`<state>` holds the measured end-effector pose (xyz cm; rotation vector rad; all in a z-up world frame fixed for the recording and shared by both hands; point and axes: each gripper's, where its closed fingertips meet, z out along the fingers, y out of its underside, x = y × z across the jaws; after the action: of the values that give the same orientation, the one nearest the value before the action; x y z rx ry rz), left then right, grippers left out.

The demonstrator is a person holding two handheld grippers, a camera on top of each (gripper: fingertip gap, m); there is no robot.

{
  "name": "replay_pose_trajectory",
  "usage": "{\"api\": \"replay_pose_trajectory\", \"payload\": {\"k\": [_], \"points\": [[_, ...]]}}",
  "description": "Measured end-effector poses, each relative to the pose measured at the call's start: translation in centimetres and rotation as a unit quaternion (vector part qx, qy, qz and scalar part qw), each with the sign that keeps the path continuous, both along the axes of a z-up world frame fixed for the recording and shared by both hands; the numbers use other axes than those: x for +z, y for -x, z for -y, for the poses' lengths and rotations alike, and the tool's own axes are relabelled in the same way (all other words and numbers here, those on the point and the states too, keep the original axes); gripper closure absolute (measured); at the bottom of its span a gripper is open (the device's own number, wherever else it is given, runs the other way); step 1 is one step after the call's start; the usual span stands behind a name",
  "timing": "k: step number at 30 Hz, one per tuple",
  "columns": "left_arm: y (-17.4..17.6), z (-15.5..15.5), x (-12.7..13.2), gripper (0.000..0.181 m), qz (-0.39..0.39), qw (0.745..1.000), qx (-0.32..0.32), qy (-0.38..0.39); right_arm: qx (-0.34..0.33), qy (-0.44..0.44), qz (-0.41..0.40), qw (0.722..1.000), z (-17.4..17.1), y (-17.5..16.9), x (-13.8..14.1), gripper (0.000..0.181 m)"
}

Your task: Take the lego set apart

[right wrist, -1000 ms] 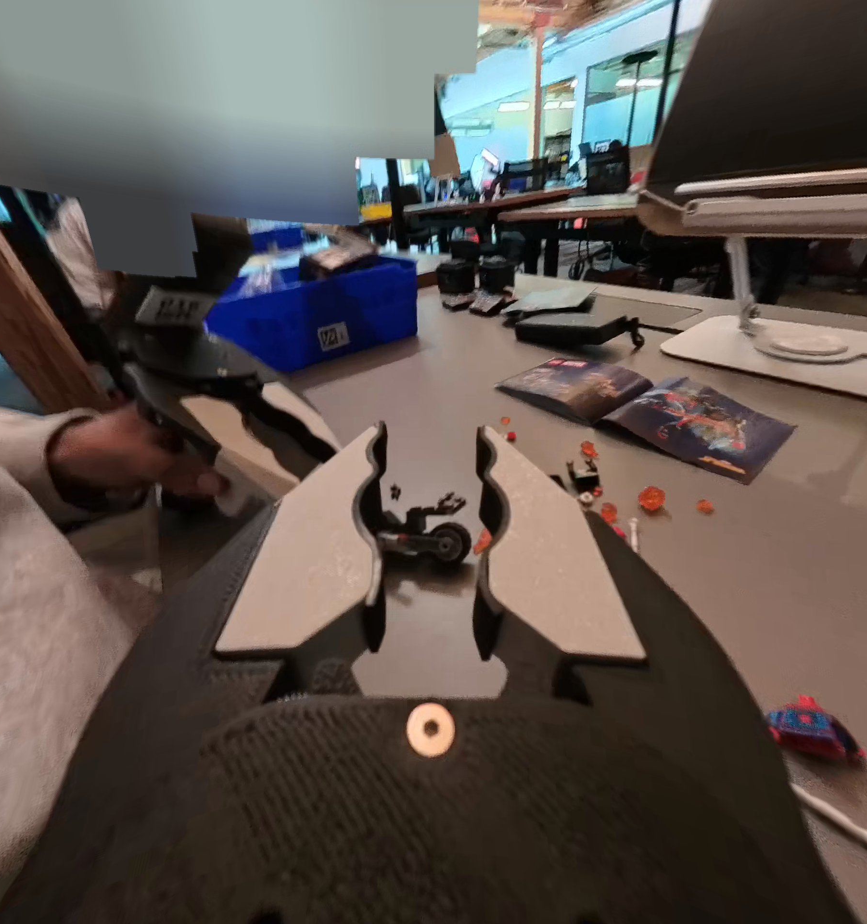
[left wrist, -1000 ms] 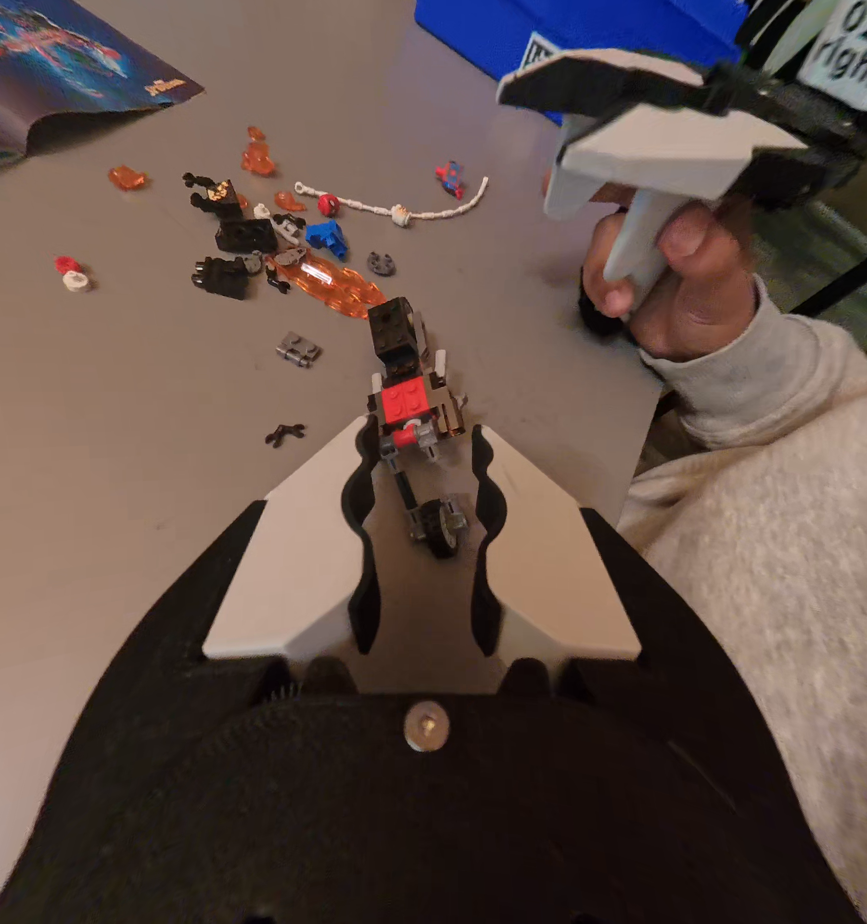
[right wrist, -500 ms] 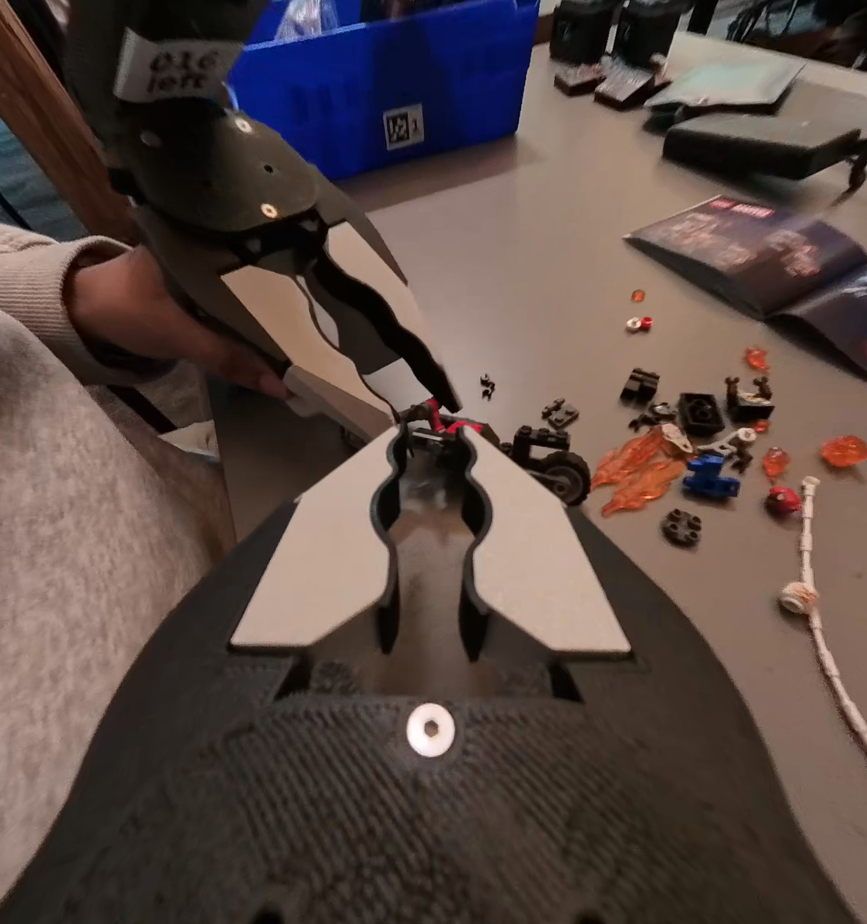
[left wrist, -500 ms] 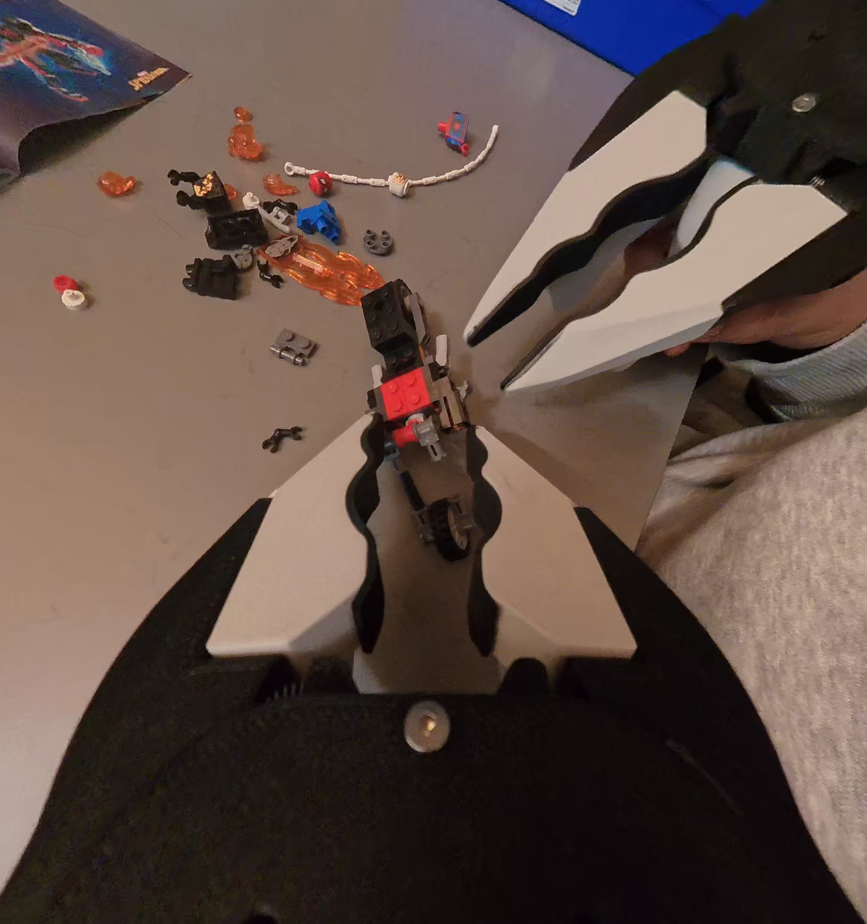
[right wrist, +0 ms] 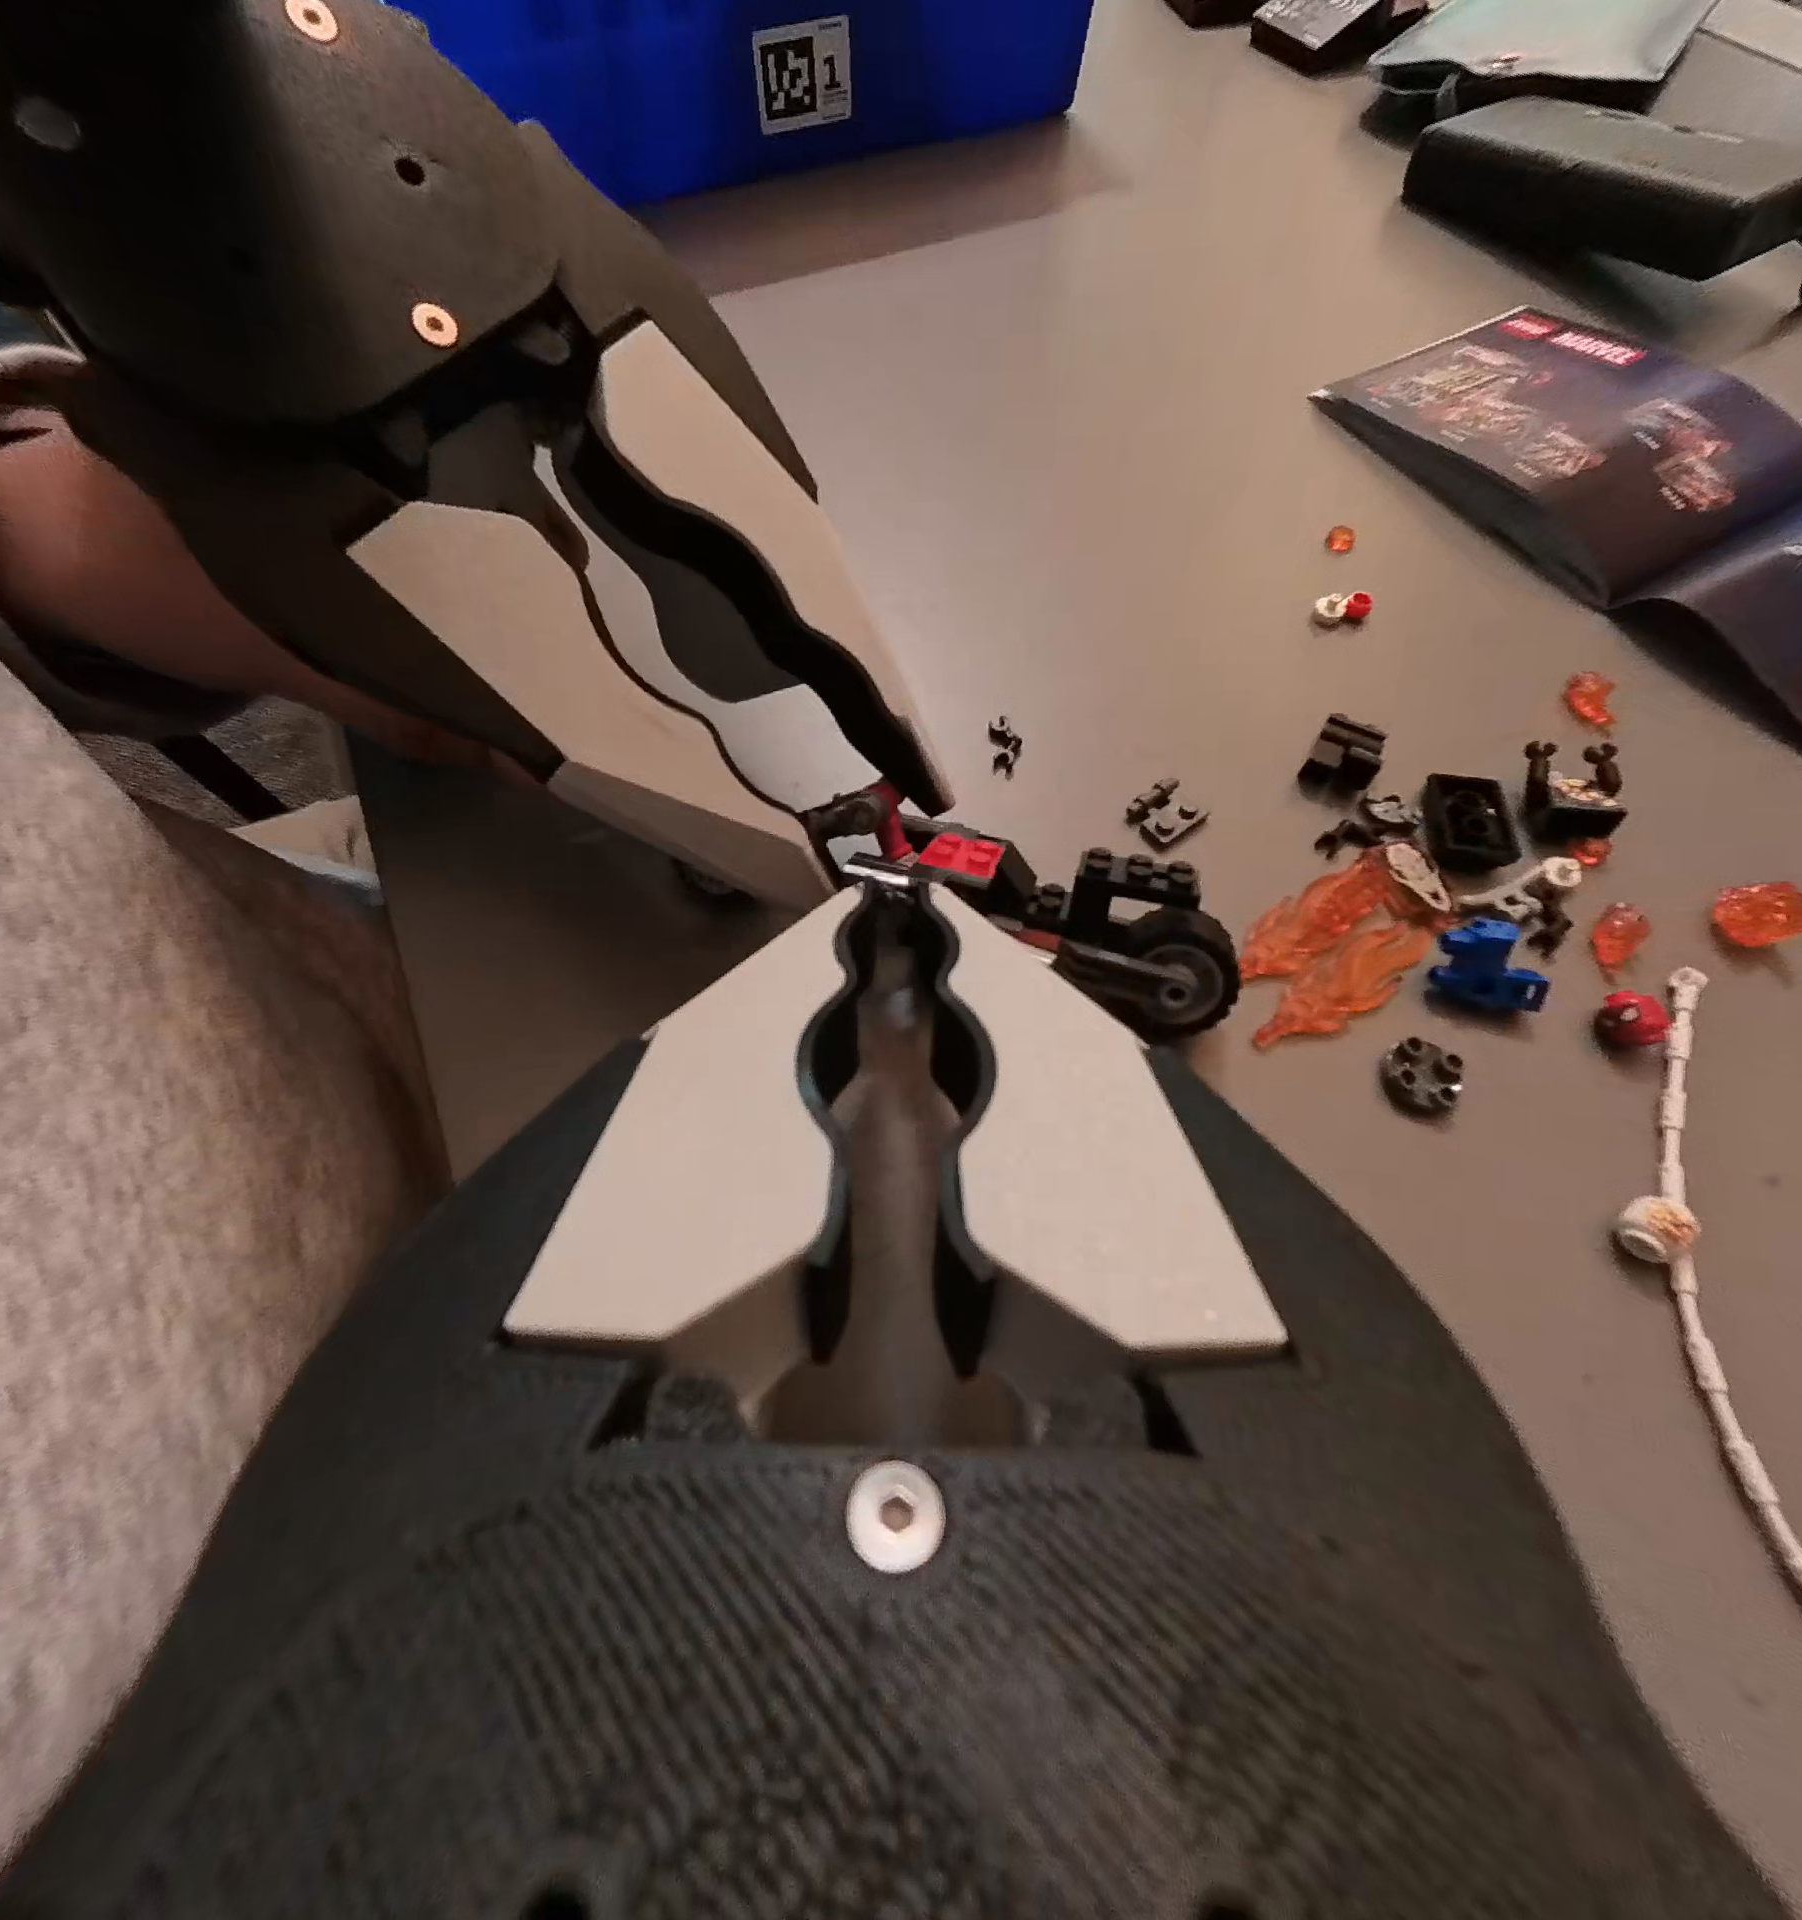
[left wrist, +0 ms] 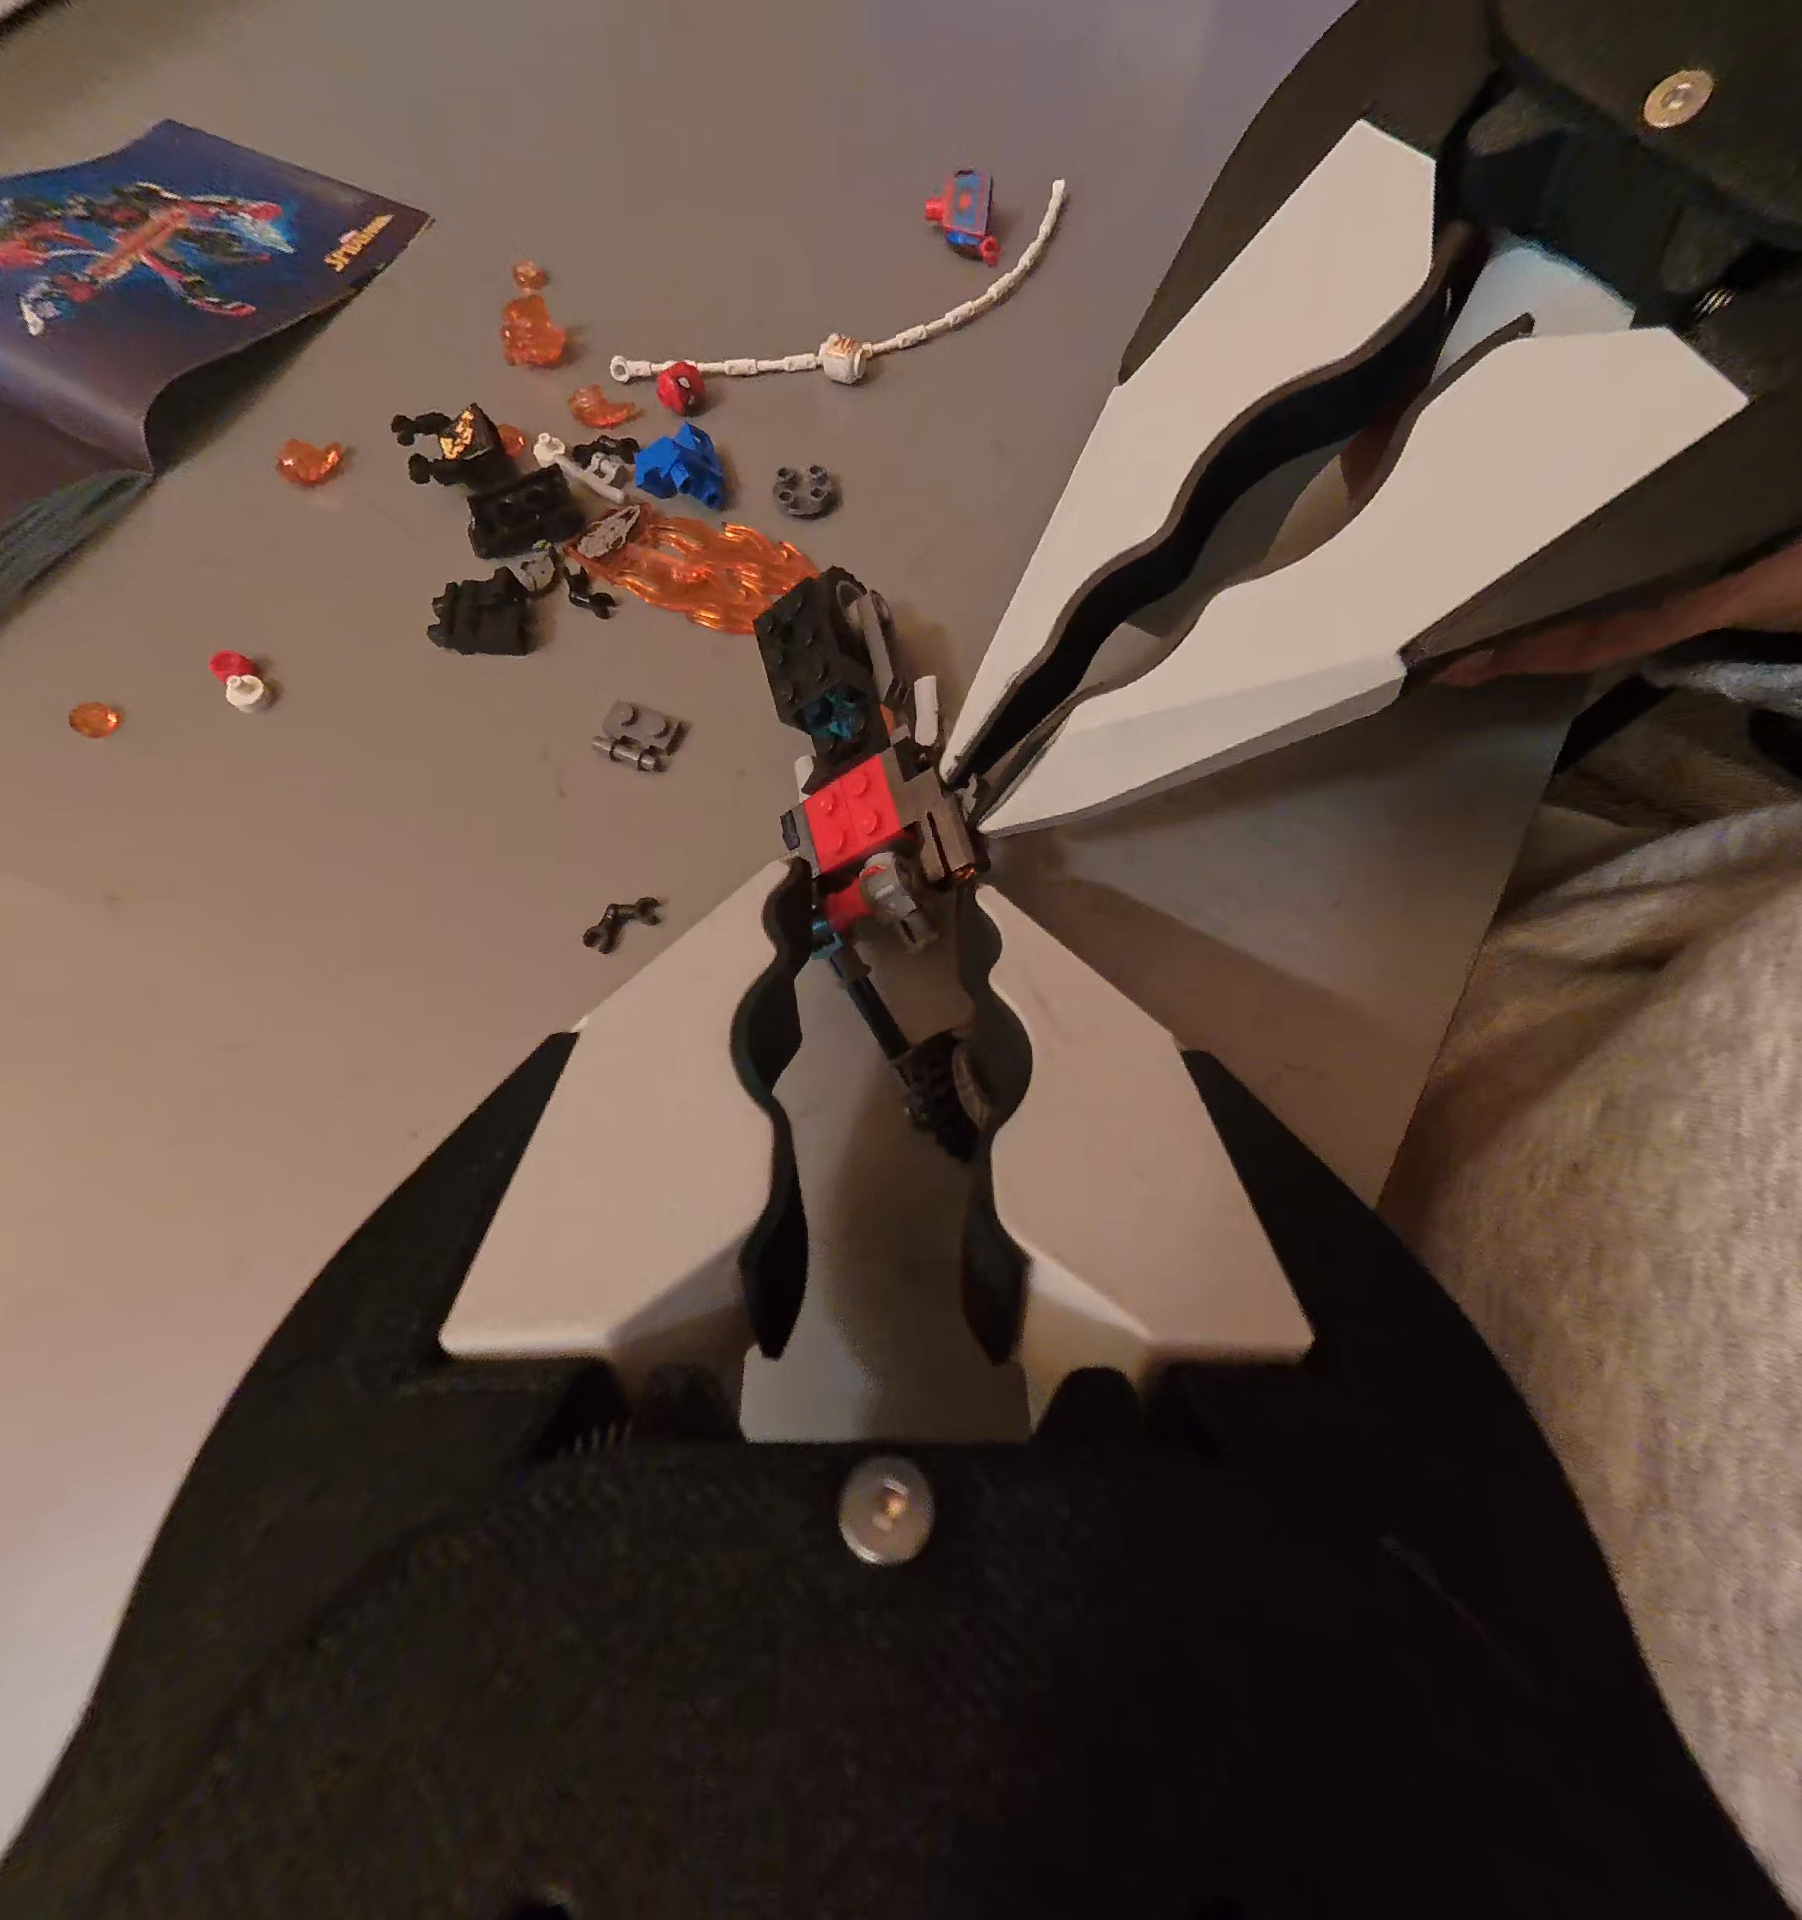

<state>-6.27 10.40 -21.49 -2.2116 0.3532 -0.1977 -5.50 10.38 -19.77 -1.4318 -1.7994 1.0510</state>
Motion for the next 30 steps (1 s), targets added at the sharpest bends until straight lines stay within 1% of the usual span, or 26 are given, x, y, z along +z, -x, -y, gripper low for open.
{"api": "replay_pose_trajectory", "payload": {"k": [5,16,24,30], "points": [[0.0,0.0,0.0,0.158,0.023,1.000,-0.001,0.006,-0.006,0.020,-0.002,1.000,-0.3,0.0,0.2,0.178],[0.0,0.0,0.0,0.158,0.044,0.999,-0.004,0.013,-0.006,0.058,-0.001,0.998,-0.5,0.0,0.5,0.180],[-0.1,0.0,0.0,0.158,0.045,0.999,-0.005,0.014,-0.012,0.073,-0.017,0.997,-0.8,-0.1,1.1,0.180],[-0.1,0.0,0.0,0.158,0.044,0.999,-0.006,0.015,-0.003,0.082,-0.023,0.996,-0.3,-0.1,1.4,0.181]]}}
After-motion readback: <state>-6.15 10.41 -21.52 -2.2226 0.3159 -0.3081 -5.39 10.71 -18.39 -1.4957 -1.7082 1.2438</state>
